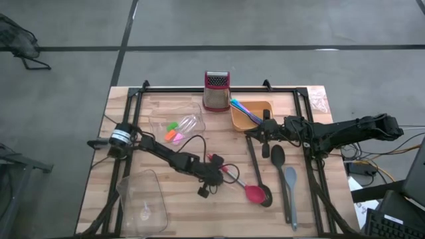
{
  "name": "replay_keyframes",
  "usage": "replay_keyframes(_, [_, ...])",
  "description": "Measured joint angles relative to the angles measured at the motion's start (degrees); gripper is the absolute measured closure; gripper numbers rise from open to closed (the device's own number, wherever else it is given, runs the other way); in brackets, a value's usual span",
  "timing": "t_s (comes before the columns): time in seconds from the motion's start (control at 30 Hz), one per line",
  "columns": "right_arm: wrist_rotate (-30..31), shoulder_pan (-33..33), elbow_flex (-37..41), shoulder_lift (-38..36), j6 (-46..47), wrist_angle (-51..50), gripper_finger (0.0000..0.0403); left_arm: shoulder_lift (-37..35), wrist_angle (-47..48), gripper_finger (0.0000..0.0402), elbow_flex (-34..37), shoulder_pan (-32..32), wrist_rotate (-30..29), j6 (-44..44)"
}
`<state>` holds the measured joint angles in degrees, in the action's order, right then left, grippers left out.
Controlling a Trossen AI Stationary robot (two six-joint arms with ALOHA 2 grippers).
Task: Pick & Place Kitchen Items
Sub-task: Put the yellow spatula into the top transparent bin
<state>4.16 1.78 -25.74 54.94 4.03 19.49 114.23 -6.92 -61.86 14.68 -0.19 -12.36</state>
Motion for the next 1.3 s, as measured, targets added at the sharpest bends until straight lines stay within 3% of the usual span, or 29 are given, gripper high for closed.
replay_keyframes(0.27, [0.02, 0.0, 0.0, 0.0, 0.0, 0.0, 0.0394, -6.96, 10.24, 0.0399, 0.67, 0.01, -2.98, -0.7])
replay_keyframes(0.67, [0.0, 0.0, 0.0, 0.0, 0.0, -0.04, 0.0394, -15.18, 15.47, 0.0389, 5.42, 0.22, -2.75, 2.0])
replay_keyframes(0.9, [0.01, 0.0, 0.0, 0.0, -0.01, -0.03, 0.0394, -16.09, 14.23, 0.0337, 8.68, 0.15, -5.42, 5.59])
replay_keyframes(1.17, [0.01, 0.0, 0.0, 0.0, 0.0, -0.02, 0.0394, -15.75, 12.89, 0.0213, 8.78, 0.15, -6.45, 6.29])
replay_keyframes(1.3, [0.01, 0.0, 0.0, 0.0, 0.0, -0.02, 0.0394, -15.75, 12.09, 0.017, 9.68, 0.15, -6.4, 6.95])
